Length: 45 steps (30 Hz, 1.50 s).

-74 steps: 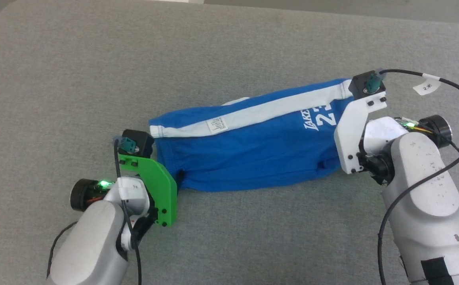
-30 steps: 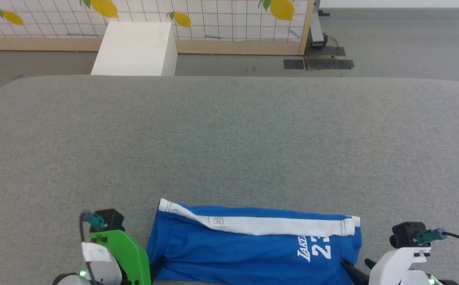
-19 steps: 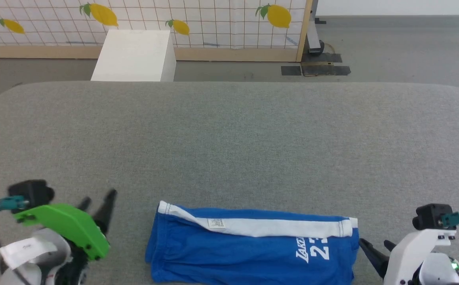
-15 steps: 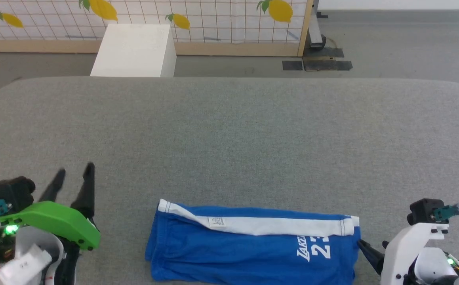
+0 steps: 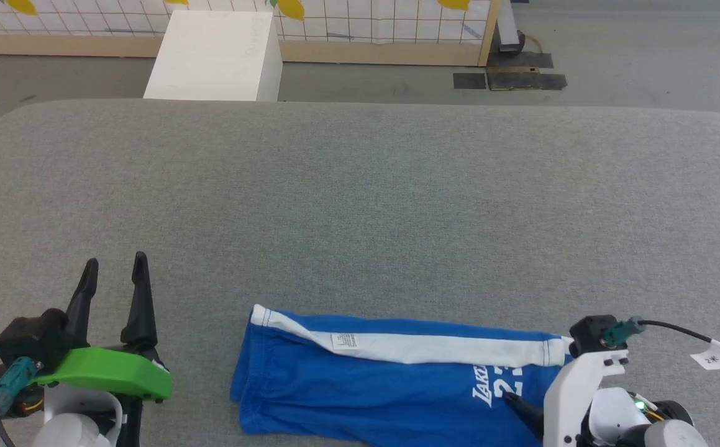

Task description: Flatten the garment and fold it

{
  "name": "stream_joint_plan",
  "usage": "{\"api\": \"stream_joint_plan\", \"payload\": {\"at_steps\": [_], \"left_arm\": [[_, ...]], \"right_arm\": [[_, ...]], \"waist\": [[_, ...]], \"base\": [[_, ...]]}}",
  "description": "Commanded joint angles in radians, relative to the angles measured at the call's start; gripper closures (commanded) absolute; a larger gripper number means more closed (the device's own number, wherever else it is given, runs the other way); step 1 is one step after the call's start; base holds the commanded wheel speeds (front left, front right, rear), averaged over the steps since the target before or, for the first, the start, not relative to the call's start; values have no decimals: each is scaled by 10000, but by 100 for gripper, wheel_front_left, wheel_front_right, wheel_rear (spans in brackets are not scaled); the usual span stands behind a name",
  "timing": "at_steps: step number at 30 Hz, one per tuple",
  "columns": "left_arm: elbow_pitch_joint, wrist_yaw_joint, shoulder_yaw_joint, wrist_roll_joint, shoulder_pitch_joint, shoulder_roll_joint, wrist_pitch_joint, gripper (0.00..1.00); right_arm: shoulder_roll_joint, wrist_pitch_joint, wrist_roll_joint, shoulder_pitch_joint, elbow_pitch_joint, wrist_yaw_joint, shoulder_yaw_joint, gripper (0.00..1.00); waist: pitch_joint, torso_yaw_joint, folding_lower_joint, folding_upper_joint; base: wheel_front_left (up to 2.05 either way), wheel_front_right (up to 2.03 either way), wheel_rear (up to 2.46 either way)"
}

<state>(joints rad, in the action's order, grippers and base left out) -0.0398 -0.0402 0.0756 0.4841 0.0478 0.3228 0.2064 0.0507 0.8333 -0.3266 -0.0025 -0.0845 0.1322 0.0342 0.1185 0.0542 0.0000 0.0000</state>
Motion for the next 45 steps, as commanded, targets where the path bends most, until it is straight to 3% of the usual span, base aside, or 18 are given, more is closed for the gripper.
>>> {"api": "stream_joint_plan", "payload": {"at_steps": [1,2,3,5,10,17,21,26,30,36,40,45], "left_arm": [[-70,55,-12,41,109,-44,101,0],[-106,61,0,39,116,-50,116,0],[-145,69,3,47,132,-66,140,0],[-275,94,21,49,180,-78,177,0],[-269,122,113,12,182,-82,209,0],[-176,-157,159,-93,-13,-50,32,0],[-118,-222,223,-95,-99,-73,-28,0],[-78,-254,292,-49,-184,-108,-83,0],[-24,-270,358,-19,-283,-122,-131,0],[48,-302,425,1,-369,-118,-163,0],[85,-288,468,49,-336,-124,-197,0],[93,-275,519,103,-355,-132,-215,0]], "right_arm": [[-4,-80,25,-153,-217,-15,113,0],[-4,-97,56,-202,-294,-15,124,20],[-4,-118,82,-270,-375,-15,120,73],[16,-135,180,-378,-482,-15,53,100],[262,-162,398,-470,-478,-15,-647,100],[673,-123,1122,-562,-501,-15,-2429,100],[795,0,1453,-596,-499,-15,-2794,100],[956,687,1474,-392,427,-15,-2120,100],[1118,1773,862,-130,1869,-15,-1233,100],[834,2765,-74,46,3432,-15,2,100],[567,2635,-252,-128,3426,-15,800,100],[145,1894,-508,-514,2565,-15,1678,100]], "waist": [[7,15,0,0],[5,22,0,0],[5,32,0,0],[0,49,0,0],[-57,89,0,0],[-161,14,0,0],[-225,-11,0,0],[-365,-36,0,0],[-480,-54,0,0],[-454,-40,0,0],[-378,46,0,0],[-296,192,0,0]], "base": [[0,0,0],[0,0,0],[0,0,0],[0,0,0],[0,0,0],[0,0,0],[0,0,0],[0,0,0],[0,0,0],[0,0,0],[0,0,0],[0,0,0]]}}
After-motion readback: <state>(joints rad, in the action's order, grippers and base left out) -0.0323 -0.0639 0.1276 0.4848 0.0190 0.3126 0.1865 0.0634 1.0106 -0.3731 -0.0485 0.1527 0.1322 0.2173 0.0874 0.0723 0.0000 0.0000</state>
